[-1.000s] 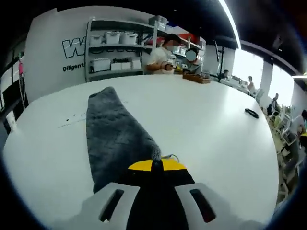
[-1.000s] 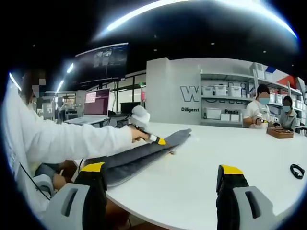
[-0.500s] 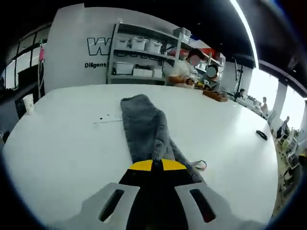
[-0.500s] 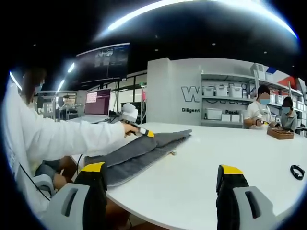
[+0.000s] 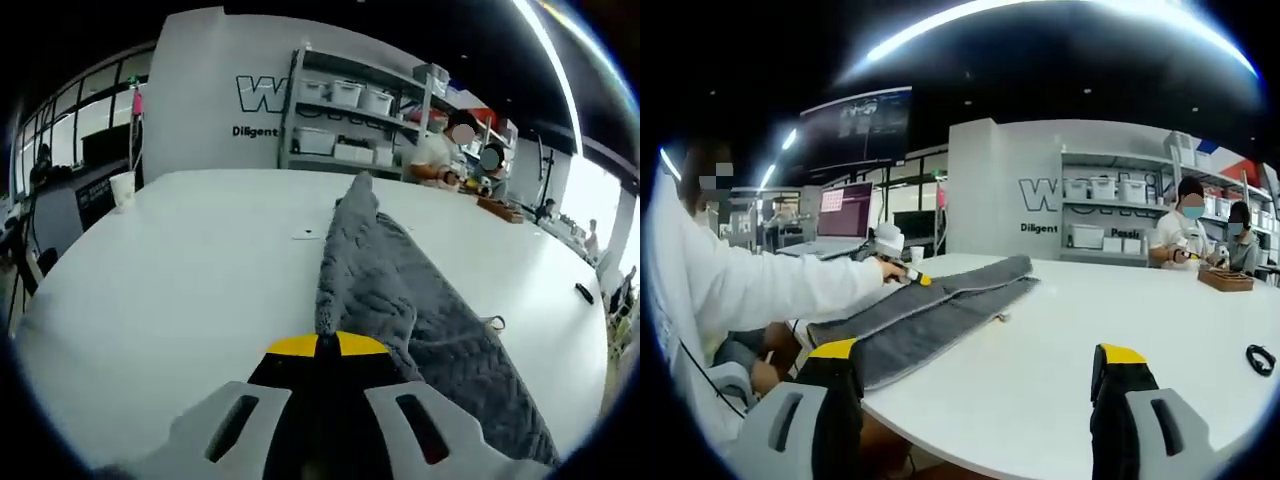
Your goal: Open the folded towel by lifting each exposed corner and separating the folded layers until the towel lies flat within the target outline without major curled edges
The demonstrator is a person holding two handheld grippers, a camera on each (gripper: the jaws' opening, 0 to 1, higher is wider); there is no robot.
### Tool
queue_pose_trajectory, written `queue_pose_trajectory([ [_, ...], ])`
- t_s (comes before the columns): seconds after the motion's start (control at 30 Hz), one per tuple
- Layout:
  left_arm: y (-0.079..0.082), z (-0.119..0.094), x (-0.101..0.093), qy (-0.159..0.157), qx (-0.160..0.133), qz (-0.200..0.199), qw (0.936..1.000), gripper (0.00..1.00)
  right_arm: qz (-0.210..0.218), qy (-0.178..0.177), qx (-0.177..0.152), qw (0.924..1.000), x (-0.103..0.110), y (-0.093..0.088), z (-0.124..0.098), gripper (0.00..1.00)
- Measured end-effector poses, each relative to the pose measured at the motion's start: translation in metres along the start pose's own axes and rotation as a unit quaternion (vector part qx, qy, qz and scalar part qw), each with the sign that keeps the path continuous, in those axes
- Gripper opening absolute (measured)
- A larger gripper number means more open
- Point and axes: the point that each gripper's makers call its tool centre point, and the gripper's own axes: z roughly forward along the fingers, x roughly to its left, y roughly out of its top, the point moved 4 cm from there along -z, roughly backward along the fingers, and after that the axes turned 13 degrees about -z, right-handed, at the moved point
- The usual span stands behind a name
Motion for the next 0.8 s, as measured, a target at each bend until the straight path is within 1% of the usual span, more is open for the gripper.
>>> queue_pose_trajectory([
  [0.07, -0.009, 0.0, 0.013, 0.016, 0.01, -0.003, 0.9998, 0.03, 0.0, 0.0, 0.0, 1.0, 0.0, 0.0, 0.0, 0.95],
  [0.13, -0.018, 0.001, 0.022, 0.024, 0.018, -0.009, 0.9995, 0.03, -0.001, 0.0, 0.001, 1.0, 0.001, 0.0, 0.001, 0.95],
  [0.2, -0.024, 0.003, 0.027, 0.028, 0.022, -0.014, 0.9993, 0.03, -0.002, 0.001, 0.002, 1.0, 0.001, 0.0, 0.001, 0.95],
  [0.3, -0.027, 0.002, 0.029, 0.029, 0.019, -0.023, 0.9991, 0.03, -0.001, 0.001, 0.003, 1.0, 0.001, -0.001, 0.001, 0.95],
  [0.47, -0.027, 0.001, 0.027, 0.027, 0.018, -0.022, 0.9992, 0.04, -0.001, 0.001, 0.002, 1.0, 0.001, -0.001, 0.001, 0.95],
  [0.63, -0.023, -0.002, 0.027, 0.009, 0.007, -0.031, 0.9994, 0.06, -0.001, 0.001, 0.001, 1.0, 0.001, 0.0, 0.0, 0.95],
  [0.77, -0.019, -0.012, 0.024, 0.001, -0.009, -0.018, 0.9998, 0.12, -0.001, -0.001, 0.001, 1.0, 0.0, 0.0, -0.001, 0.95],
  [0.8, -0.013, -0.015, 0.025, 0.001, -0.017, -0.01, 0.9998, 0.14, -0.001, -0.001, 0.001, 1.0, 0.0, 0.0, -0.001, 0.95],
])
